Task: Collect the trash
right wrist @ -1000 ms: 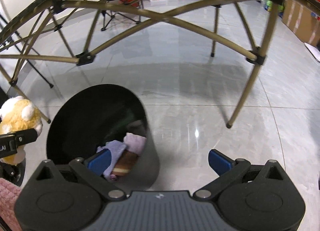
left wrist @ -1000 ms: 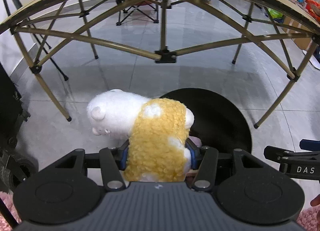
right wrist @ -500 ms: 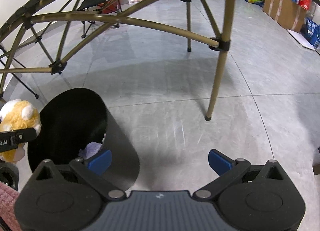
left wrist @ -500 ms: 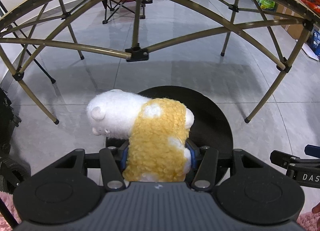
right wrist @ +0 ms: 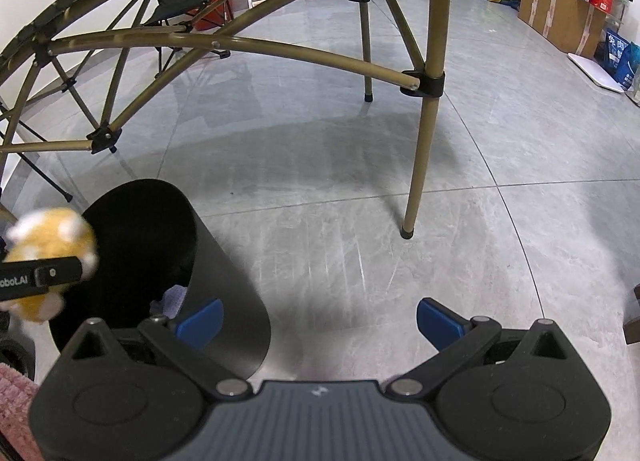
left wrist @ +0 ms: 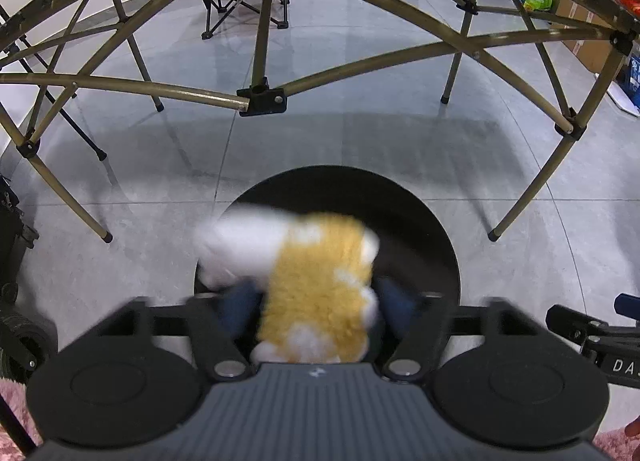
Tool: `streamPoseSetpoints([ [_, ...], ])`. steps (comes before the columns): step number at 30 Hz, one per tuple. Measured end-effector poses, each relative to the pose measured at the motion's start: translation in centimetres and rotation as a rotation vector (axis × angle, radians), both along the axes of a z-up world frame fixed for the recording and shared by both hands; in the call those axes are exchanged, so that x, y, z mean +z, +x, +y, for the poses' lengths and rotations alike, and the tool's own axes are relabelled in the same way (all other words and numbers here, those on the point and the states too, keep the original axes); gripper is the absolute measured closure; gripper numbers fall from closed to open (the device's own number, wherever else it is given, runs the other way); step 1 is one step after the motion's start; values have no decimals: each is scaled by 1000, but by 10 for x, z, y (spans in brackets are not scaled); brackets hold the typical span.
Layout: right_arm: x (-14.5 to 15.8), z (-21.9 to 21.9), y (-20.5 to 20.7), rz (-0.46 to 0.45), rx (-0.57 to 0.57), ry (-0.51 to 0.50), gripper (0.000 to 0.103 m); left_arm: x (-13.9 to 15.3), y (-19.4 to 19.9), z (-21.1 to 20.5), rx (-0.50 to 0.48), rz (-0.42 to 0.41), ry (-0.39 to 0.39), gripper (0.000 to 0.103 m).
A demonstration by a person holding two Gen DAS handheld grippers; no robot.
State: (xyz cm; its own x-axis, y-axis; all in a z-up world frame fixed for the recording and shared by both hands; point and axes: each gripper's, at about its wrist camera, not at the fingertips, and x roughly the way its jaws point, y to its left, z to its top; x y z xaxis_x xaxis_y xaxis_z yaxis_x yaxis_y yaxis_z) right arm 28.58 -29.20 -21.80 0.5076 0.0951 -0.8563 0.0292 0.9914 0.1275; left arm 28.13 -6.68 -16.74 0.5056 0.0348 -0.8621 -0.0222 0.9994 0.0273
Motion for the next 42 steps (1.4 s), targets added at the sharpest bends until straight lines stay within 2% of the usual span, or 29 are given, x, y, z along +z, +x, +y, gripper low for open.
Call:
streamPoseSetpoints([
  [2,0,0,0,0,2,0,0,4,-2,0,14,-24,6,0],
  [11,3,4,-1,-7,12,2,0,8,-5,13,46,-24,-2,0],
  [16,13,12,-7,-27,31,2,0,22,-20,27,56,-48,-28,0],
  [23,56,31,-35,-114,78,26,0,71,-60,48,26,-147,-55,0],
  [31,113,45,-95,-231,135,43,0,137,-116,71,-27,-287,-67,0],
  [35,135,49,-125,-275,151,53,0,153,-141,85,-23,-316,-82,0],
  [42,157,61,-165,-320,170,55,0,158,-183,98,-32,-321,-89,0],
])
